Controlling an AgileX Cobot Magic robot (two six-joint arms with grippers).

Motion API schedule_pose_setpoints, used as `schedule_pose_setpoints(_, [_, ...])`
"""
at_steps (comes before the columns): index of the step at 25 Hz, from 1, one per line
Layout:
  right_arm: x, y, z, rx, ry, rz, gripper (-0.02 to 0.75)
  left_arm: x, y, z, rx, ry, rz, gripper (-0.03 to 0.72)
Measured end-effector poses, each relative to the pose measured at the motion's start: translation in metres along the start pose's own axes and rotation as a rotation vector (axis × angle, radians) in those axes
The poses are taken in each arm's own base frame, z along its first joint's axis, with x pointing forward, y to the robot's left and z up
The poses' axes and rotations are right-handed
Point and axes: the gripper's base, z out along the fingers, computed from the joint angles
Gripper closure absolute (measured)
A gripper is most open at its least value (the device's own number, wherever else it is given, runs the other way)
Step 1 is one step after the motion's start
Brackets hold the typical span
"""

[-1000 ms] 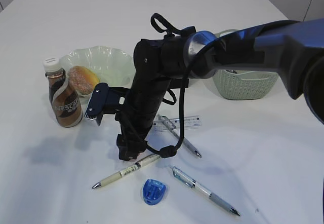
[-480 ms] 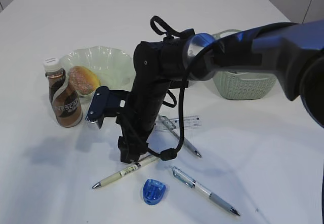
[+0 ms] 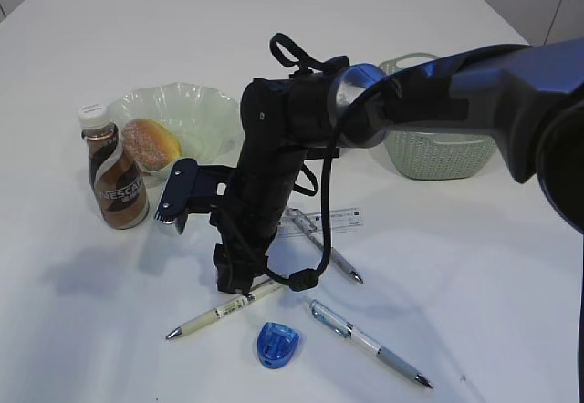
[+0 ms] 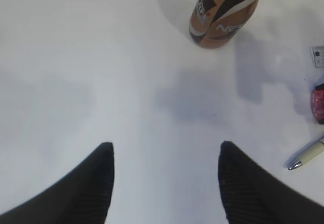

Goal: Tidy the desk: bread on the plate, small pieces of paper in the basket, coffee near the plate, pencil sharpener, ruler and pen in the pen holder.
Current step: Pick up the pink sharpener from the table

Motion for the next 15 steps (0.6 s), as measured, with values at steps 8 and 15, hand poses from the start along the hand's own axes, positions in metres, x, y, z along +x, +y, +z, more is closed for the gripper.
schedule_pose_setpoints(8, [-0.0001,0.0001,0.0,-0.001,-0.001,0.001,0.4,0.0,0.0,0.0,0.0,0.0,0.0,0.232])
schedule_pose_setpoints(15, [-0.0005,0.0003,0.0,-0.003,-0.005,0.005,0.4,0.0,0.0,0.0,0.0,0.0,0.0,0.235])
